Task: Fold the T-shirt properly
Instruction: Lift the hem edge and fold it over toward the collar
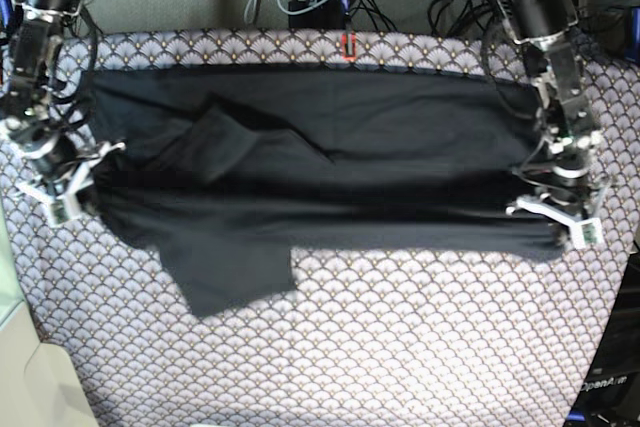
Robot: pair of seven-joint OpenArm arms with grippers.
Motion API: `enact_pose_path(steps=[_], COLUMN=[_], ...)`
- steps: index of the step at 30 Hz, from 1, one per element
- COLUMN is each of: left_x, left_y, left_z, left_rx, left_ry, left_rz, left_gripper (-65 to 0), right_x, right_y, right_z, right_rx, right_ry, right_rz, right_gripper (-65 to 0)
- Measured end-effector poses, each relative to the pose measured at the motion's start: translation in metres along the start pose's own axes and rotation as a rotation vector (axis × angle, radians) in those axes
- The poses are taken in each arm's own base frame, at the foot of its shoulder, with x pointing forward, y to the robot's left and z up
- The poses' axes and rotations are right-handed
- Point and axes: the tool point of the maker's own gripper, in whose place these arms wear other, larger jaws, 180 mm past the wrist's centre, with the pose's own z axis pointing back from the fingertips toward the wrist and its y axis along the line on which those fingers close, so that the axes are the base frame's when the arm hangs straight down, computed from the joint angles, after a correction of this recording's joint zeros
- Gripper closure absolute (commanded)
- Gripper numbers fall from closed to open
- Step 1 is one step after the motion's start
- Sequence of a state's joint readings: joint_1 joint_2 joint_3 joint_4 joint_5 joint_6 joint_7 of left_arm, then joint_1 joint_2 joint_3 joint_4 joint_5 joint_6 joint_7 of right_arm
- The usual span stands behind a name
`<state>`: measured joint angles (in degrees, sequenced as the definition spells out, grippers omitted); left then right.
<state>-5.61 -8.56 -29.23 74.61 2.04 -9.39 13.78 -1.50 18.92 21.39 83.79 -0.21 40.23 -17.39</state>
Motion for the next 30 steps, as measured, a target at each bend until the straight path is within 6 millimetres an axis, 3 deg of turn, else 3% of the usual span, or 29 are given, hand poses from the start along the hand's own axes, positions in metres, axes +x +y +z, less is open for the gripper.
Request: enact_pose_path(steps=[4,7,11,15,20,24,30], left_x=[-0.002,-0.01,-0.003,0.009,0.001,0.0,-0.012], left_y=[0.006,0.006,0.012,0.013,0.012,0.011,0.008], left_z=[0.001,0.008,0.014,0.023,0.027,0.027,0.032], left_rx=[0.014,0.007,0.023,0.022,0.017,0.019,0.014], left_ry=[0.002,0.018,-0.003,-0.045,-0.025,-0.027,-0.003], left_rz=[0.005,-0.004,-0.021,-0.038,-0.049,-0.041,-0.036], left_gripper=[0.0,0.0,0.0,0.0,0.0,0.0,0.0], right_x=[-0.007,-0.023,-0.049,-0.048,-0.052,-0.062,-0.068], right_y=[-0.012,-0.019,-0.021,-0.015,-0.007,-0.015,-0.012], right_z=[0.009,0.02,0.034,0.048,0.051,0.051,0.051], right_rx=[-0.045,-0.071,-0.099,-0.123,-0.132,-0.166,-0.171], right_ry=[0.0,0.032,0.09,0.061,0.058,0.134,0.16], right_rz=[-0.039,-0.053,-0.072,-0.094,-0.119,-0.03,-0.011], right_gripper=[0.0,0.0,0.0,0.0,0.0,0.0,0.0])
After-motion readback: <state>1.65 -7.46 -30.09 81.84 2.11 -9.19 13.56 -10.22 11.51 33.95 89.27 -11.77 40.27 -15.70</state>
